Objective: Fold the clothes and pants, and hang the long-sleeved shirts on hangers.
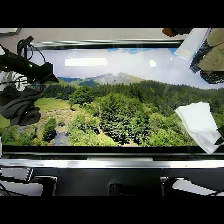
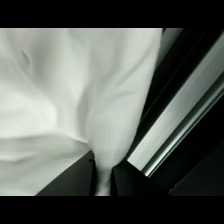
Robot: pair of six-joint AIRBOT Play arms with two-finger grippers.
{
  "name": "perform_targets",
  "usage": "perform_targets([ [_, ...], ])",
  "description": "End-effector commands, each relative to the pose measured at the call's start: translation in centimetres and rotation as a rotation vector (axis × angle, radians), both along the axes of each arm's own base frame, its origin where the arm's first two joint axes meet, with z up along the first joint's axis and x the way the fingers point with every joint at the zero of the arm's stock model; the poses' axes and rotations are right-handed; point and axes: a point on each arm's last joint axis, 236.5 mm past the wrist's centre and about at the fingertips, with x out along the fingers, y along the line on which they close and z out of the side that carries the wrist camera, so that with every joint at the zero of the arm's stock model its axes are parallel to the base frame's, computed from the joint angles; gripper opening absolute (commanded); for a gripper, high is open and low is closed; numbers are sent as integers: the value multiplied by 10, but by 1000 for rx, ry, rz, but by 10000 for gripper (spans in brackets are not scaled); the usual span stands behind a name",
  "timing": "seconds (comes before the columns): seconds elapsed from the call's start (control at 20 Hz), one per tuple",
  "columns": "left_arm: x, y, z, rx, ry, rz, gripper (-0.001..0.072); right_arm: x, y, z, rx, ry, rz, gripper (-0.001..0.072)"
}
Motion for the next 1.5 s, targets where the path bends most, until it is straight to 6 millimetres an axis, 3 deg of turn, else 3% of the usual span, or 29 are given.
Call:
perform_targets([
  [0.0, 0, 0, 0, 0, 0, 1, 20, -26, 15, -11, 26, 86, -29, 31],
  [0.45, 0, 0, 0, -1, 2, 3, 19, -49, 37, -11, 90, 191, -131, 50],
  [0.55, 0, 0, 0, -1, 2, 3, 20, -55, 39, -9, 95, 217, -127, 229],
  [0.6, 0, 0, 0, -1, 2, 3, 21, -61, 38, -6, 88, 240, -123, 407],
  [0.65, 0, 0, 0, -1, 1, 3, 22, -68, 34, 0, 59, 261, -117, 538],
  [0.7, 0, 0, 0, -1, 1, 3, 22, -72, 26, 9, 5, 261, -118, 603],
  [0.75, 0, 0, 0, -1, 1, 3, 23, -71, 15, 19, -68, 225, -130, 613],
  [0.8, 0, 0, 0, -1, 1, 3, 23, -56, 0, 32, -157, 127, -133, 609],
  [0.85, 0, 0, 0, 0, 2, 3, 23, -27, -13, 49, -233, -35, -126, 523],
  [0.9, 0, 0, 0, 0, 3, 2, 22, 11, -19, 71, -281, -228, -101, 321],
  [0.95, 0, 2, -1, 8, 0, -6, 21, 57, -18, 100, -311, -451, -48, 245],
  [1.05, 0, 6, -3, 44, -22, -44, 20, 122, 12, 139, -296, -694, 109, 194],
  [1.15, 1, 13, -5, 79, -28, -48, 19, 163, 78, 144, -230, -749, 368, 114],
  [1.2, 0, 14, -5, 91, -33, -54, 19, 178, 116, 144, -203, -760, 511, 111],
  [1.3, -7, 13, -9, 104, -36, -79, 18, 198, 198, 143, -155, -786, 794, 110],
  [1.4, -24, 13, -25, 134, -15, -84, 18, 204, 267, 141, -136, -795, 1003, 106],
  [1.45, -35, 12, -36, 138, -8, -75, 18, 202, 296, 137, -115, -791, 1077, 59],
])
